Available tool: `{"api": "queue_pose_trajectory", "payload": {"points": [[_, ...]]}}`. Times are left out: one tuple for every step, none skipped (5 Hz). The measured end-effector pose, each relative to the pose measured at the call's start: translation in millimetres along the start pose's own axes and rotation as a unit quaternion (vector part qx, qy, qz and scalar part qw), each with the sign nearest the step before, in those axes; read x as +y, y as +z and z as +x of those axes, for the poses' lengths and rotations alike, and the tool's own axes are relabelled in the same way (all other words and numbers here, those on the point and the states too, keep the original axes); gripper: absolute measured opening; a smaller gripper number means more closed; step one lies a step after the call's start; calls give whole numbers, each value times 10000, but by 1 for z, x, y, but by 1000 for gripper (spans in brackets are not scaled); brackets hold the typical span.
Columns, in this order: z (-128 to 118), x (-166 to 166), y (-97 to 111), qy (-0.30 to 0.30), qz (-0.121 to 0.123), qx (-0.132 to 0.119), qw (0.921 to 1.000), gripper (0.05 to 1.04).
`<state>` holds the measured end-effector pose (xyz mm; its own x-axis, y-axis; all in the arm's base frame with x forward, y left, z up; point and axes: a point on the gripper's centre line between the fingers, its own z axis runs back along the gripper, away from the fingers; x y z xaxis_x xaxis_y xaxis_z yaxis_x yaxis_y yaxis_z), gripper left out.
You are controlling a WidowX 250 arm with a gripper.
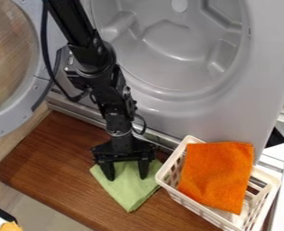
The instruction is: Move the green cloth to the left
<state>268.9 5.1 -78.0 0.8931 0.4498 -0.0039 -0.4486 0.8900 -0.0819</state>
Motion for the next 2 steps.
{"api": "queue_pose_trajectory", "payload": {"points": [[3, 9, 1, 83, 65, -33, 9999, 1000], [9, 20, 3, 201, 19, -28, 9998, 1000]]}}
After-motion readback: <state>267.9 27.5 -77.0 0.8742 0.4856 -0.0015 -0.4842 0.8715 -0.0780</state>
